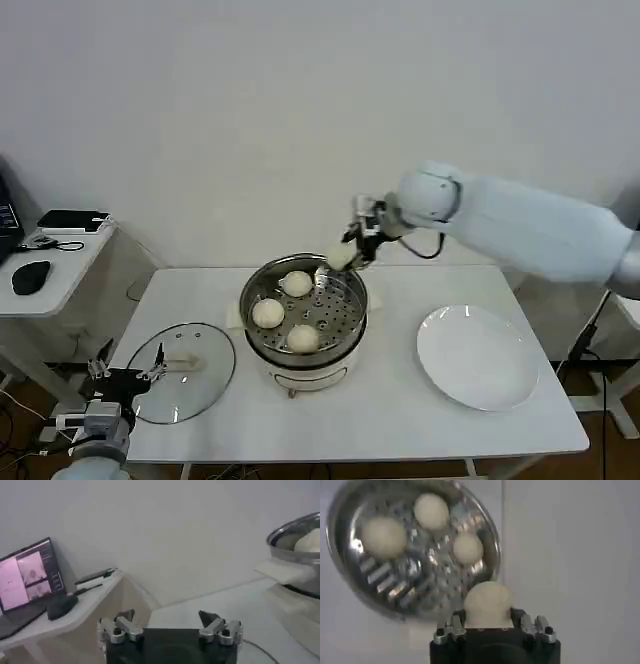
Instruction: Take steamed baozi put them in steamer then cover it.
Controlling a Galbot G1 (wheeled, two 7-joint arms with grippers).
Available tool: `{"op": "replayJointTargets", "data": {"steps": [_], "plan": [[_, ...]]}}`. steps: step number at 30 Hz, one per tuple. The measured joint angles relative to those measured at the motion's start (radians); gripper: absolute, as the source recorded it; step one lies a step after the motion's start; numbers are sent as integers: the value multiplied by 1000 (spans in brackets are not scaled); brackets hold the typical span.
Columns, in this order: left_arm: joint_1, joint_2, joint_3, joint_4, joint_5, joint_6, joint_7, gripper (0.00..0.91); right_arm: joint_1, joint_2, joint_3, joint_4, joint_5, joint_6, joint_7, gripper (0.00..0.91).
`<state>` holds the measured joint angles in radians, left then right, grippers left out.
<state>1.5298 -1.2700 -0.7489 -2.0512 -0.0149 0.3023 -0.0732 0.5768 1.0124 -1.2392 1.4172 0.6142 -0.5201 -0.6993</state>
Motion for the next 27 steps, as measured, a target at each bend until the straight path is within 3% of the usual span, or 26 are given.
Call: {"op": "replayJointTargets", "data": {"steps": [7, 24, 26, 27], "plan": [[2, -8, -1, 0, 0, -5, 0, 907, -45, 40, -35, -2, 55, -65, 28, 615], [3, -10, -4, 9, -1, -11, 0, 907, -132, 61, -42, -50, 4, -107, 49, 615], [5, -11, -3, 9, -1, -12, 0, 907, -138, 66, -38, -54, -1, -108, 52, 675], [5, -11, -3, 9, -1, -12, 0, 907, -141, 69, -36, -56, -3, -108, 54, 816]]}}
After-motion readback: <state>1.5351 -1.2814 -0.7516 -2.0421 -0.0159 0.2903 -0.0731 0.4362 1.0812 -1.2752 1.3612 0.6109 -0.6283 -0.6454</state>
